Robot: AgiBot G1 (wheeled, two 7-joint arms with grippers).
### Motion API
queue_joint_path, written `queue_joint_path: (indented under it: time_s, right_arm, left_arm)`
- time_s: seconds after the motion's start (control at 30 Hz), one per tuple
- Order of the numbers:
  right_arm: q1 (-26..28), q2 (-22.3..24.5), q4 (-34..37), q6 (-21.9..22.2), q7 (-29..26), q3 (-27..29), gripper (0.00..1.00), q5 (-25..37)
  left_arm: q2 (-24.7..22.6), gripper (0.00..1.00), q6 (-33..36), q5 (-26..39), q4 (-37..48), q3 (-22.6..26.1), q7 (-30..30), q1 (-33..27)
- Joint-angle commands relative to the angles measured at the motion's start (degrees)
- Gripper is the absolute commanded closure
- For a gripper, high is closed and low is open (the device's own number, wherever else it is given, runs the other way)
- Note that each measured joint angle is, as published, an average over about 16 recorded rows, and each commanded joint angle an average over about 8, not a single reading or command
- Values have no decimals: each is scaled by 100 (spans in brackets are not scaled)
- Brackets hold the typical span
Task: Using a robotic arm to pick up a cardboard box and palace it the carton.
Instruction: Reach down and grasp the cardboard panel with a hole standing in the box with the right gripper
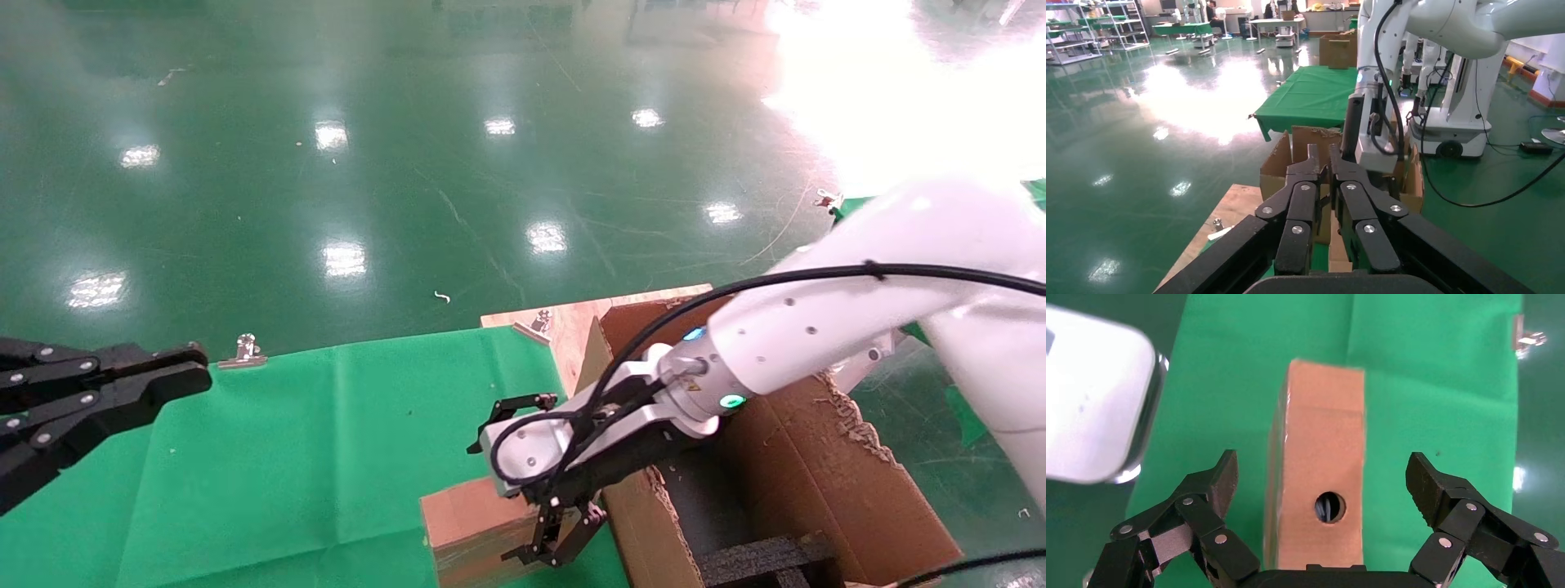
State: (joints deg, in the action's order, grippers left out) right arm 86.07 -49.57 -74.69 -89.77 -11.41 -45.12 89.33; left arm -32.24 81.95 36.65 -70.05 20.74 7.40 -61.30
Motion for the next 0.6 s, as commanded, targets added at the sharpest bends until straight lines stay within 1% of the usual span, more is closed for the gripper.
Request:
queue_joint_path:
  time_s: [0.03, 0.13, 0.17, 0.37, 0.4, 0.43, 0.6]
  right_arm:
    - [117, -103, -1, -17, -35, -177, 0, 152]
    - [242, -202, -30, 4, 0, -401, 0, 319]
    - [273, -231, -37, 14, 12, -466, 0, 363]
    - [380, -337, -31, 66, 26, -739, 0, 516]
    - [389, -346, -29, 75, 25, -771, 7, 532]
    - [396, -353, -31, 89, 25, -798, 17, 548]
    - [392, -347, -39, 205, -3, -848, 80, 546]
  left_arm:
    - [0, 100, 0, 0, 0, 0, 0, 0]
    - [0, 100, 0, 0, 0, 0, 0, 0]
    - [0, 94, 0, 0, 0, 0, 0, 0]
    - [0, 20, 0, 0, 0, 0, 0, 0]
    - [0, 7, 0, 0, 0, 0, 0, 0]
    - [0, 0, 0, 0, 0, 0, 0, 0]
    - [0, 0, 0, -1, 0, 0, 0, 0]
